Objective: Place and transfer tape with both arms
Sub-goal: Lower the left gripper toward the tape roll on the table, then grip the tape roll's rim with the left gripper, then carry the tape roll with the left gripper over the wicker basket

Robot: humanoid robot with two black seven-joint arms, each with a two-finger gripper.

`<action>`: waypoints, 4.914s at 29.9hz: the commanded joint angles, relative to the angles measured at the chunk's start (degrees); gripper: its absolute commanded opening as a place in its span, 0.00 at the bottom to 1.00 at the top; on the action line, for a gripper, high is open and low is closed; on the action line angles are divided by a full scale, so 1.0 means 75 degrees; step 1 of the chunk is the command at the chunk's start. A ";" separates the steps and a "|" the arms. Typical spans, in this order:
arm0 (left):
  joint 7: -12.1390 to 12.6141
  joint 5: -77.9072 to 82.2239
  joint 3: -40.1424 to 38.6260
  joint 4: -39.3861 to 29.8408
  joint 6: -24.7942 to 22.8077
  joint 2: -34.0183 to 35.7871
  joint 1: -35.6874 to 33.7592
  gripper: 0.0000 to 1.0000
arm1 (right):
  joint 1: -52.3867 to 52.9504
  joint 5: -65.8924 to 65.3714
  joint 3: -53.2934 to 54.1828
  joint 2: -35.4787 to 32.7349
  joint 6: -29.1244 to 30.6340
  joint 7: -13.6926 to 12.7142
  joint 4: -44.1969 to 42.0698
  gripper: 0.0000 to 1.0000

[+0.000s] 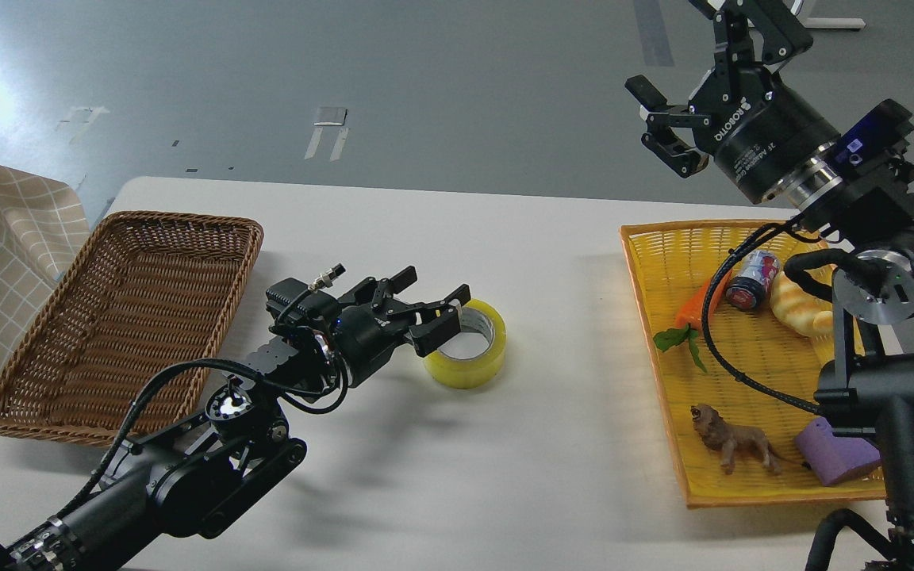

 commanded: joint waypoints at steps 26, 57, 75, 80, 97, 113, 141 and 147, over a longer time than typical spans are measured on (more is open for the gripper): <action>0.1911 -0.0001 0.1801 0.0225 -0.0088 0.0413 -0.1252 0.98 | -0.0106 -0.0284 -0.0293 0.0000 -0.0058 -0.0035 0.0011 1.00; 0.1935 -0.0001 0.1896 0.0810 -0.0591 -0.0302 -0.1171 0.90 | -0.0563 -0.0284 -0.0164 0.0000 -0.0117 -0.0023 0.0011 1.00; 0.2285 -0.0050 0.1896 0.1139 -0.1178 -0.0220 -0.1277 0.02 | -0.0985 -0.0284 -0.0164 0.0000 -0.0117 -0.0011 0.0046 1.00; 0.2321 -0.0097 0.1885 0.1092 -0.1435 -0.0197 -0.1347 0.00 | -0.0996 -0.0284 -0.0164 0.0000 -0.0117 -0.0011 0.0034 1.00; 0.2310 -0.0683 0.1873 0.0951 -0.1553 0.0213 -0.1815 0.00 | -0.1196 -0.0284 -0.0176 0.0000 -0.0117 -0.0011 0.0022 1.00; 0.2251 -0.1702 0.1838 0.0049 -0.2080 0.1303 -0.2449 0.00 | -0.1172 -0.0284 -0.0176 0.0000 -0.0117 -0.0011 0.0011 1.00; -0.0502 -0.3554 0.1920 -0.0526 -0.1705 0.6962 -0.2508 0.00 | -0.1184 -0.0284 -0.0211 0.0000 -0.0094 -0.0011 -0.0142 1.00; -0.1358 -0.3554 0.2072 0.0306 -0.0968 0.7245 -0.1314 0.00 | -0.1219 -0.0284 -0.0223 0.0000 -0.0094 -0.0011 -0.0118 1.00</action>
